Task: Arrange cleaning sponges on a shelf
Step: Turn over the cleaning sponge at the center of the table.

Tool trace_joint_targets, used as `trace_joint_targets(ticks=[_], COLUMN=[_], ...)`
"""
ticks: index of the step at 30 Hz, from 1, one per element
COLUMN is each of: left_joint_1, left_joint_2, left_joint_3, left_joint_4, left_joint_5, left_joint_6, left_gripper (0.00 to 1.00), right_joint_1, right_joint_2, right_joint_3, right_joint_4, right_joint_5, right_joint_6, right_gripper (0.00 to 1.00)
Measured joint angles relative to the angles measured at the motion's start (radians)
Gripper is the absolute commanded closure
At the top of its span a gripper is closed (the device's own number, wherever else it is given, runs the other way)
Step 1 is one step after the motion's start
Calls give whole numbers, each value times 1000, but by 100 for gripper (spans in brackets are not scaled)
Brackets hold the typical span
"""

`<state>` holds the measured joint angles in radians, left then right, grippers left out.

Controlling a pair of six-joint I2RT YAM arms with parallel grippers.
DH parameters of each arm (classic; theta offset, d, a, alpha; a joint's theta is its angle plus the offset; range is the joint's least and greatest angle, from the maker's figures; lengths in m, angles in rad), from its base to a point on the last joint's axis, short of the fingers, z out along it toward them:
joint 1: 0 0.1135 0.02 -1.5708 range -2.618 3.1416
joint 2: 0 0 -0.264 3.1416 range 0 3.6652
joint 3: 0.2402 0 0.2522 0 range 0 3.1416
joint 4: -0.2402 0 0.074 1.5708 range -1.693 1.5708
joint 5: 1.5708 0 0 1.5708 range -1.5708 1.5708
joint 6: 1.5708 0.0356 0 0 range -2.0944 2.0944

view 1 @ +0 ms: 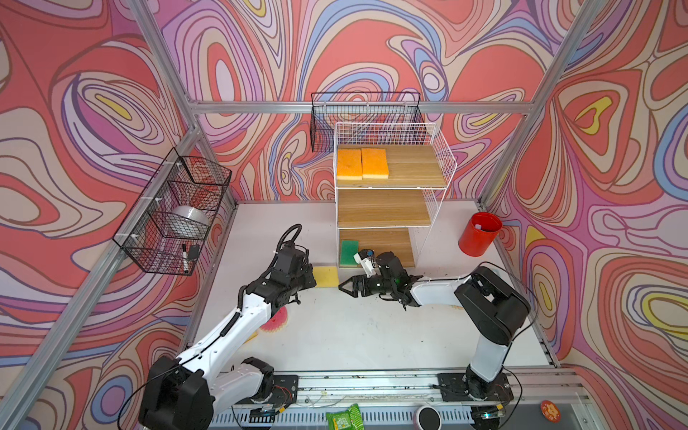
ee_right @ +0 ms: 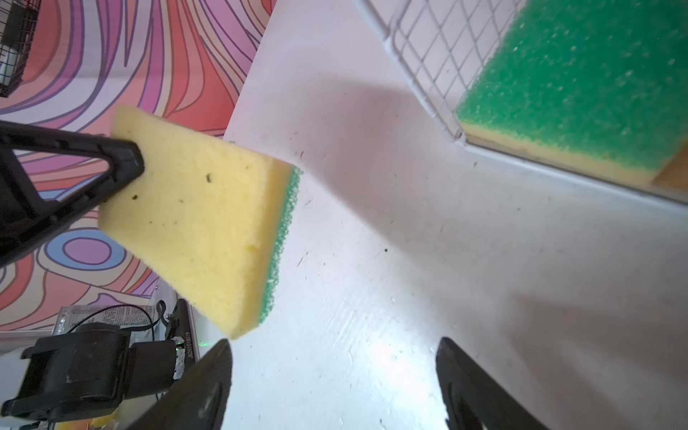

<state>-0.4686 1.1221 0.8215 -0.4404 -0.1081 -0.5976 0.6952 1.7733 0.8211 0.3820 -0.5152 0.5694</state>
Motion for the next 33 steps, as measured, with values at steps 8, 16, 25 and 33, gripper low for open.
trace_joint_targets(ticks=[8, 16, 25, 33], left_joint_1=[-269, -476, -570, -639], left_joint_2=[88, 391, 540, 766], left_joint_3=[136, 233, 347, 490], left_joint_4=[-198, -310, -388, -528], left_joint_5=[-375, -682, -848, -933], left_joint_6=[58, 71, 77, 28], left_gripper=[100, 100, 100, 95], right_joint_1=[-92, -266, -470, -588], right_joint_2=[-204, -371, -446, -462], right_joint_3=[-137, -230, -303, -369], right_joint_4=[-57, -153, -222, -257], right_joint_5=[37, 44, 26, 29], right_joint_6=[31, 53, 51, 68], right_gripper=[12, 12, 12, 11])
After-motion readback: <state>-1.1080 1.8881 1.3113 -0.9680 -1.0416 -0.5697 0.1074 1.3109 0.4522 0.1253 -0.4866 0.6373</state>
